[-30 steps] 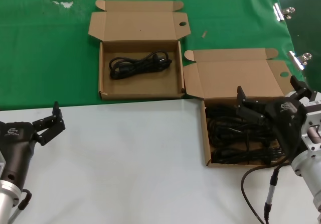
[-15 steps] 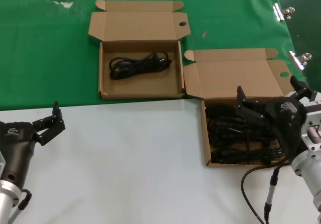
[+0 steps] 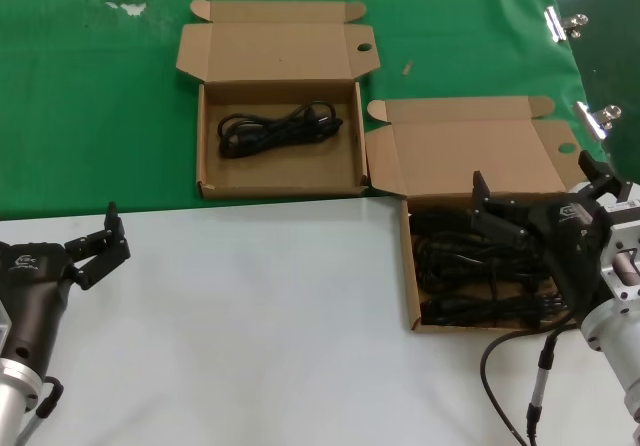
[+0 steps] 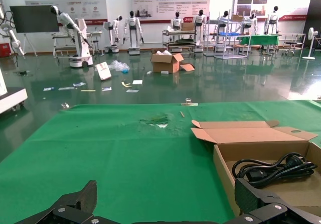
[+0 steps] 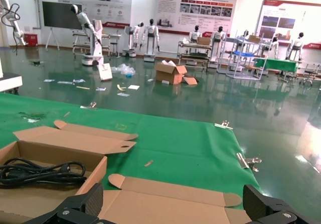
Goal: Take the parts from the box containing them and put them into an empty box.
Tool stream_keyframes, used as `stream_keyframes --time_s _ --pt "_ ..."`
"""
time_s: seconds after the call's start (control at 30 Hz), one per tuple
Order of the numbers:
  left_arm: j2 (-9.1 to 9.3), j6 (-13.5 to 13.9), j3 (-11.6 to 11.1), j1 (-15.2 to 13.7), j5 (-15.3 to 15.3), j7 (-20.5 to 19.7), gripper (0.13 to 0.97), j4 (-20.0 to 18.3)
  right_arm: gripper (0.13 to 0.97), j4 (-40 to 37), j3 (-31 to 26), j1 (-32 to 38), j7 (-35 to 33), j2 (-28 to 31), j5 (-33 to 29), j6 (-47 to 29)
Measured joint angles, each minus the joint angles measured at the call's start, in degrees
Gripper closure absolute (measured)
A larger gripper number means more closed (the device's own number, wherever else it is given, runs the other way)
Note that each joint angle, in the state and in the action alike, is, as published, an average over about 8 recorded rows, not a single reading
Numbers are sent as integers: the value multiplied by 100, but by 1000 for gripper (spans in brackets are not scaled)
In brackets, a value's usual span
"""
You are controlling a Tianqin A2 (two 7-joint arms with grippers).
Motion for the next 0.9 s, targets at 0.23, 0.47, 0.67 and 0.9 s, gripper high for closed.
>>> stream_keyframes --time_s 0.23,0.47,0.67,0.9 --pt "0 0 0 0 0 0 132 0 129 0 0 0 0 0 0 0" --pt "0 0 0 0 0 0 132 0 129 0 0 0 0 0 0 0" --pt "0 0 0 0 0 0 132 0 129 0 0 0 0 0 0 0" --pt "0 0 0 0 0 0 132 0 129 0 0 0 0 0 0 0"
